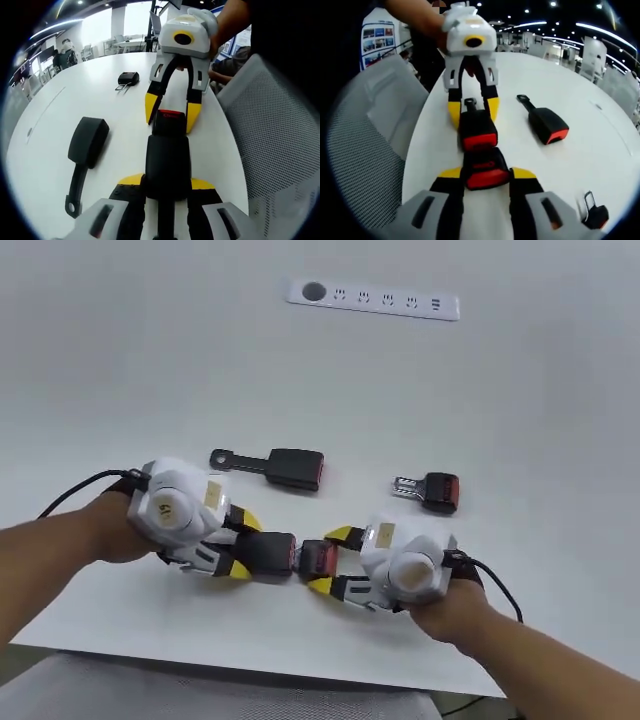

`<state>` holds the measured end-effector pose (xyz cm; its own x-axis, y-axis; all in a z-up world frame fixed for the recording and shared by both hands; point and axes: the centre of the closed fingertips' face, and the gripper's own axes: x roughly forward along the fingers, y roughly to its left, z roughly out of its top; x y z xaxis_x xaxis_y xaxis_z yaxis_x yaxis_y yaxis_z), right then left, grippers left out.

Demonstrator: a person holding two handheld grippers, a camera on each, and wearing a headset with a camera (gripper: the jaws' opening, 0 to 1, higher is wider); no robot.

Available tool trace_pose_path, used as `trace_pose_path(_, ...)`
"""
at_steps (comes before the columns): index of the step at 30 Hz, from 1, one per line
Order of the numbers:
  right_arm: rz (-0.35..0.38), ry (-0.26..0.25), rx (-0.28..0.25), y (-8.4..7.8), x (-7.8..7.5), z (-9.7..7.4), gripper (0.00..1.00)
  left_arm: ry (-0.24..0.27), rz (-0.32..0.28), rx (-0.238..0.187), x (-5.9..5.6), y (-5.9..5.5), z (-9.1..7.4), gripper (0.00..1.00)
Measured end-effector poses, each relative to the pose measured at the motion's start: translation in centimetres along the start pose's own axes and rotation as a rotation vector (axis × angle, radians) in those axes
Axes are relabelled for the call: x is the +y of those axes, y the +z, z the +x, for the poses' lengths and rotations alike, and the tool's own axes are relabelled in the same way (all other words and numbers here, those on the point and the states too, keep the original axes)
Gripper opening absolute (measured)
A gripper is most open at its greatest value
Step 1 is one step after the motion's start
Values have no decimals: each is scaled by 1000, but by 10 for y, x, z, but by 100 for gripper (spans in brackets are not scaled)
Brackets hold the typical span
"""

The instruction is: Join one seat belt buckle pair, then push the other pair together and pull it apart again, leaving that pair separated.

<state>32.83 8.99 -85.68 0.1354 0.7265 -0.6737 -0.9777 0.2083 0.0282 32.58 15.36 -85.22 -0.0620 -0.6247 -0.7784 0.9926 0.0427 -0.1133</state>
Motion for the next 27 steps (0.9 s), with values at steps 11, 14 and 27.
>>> trace_pose_path(11,16,0,-30,1,-1,0,34,-4,-16,-32,0,0,-1,32)
trace_pose_path(14,10,-1,-29,1,0,0,34,-3,-14,-32,1,1,-1,32)
trace_pose_path(27,-14,5,-20,0,-1,0,33,-8,-40,-48,1,2,-1,32)
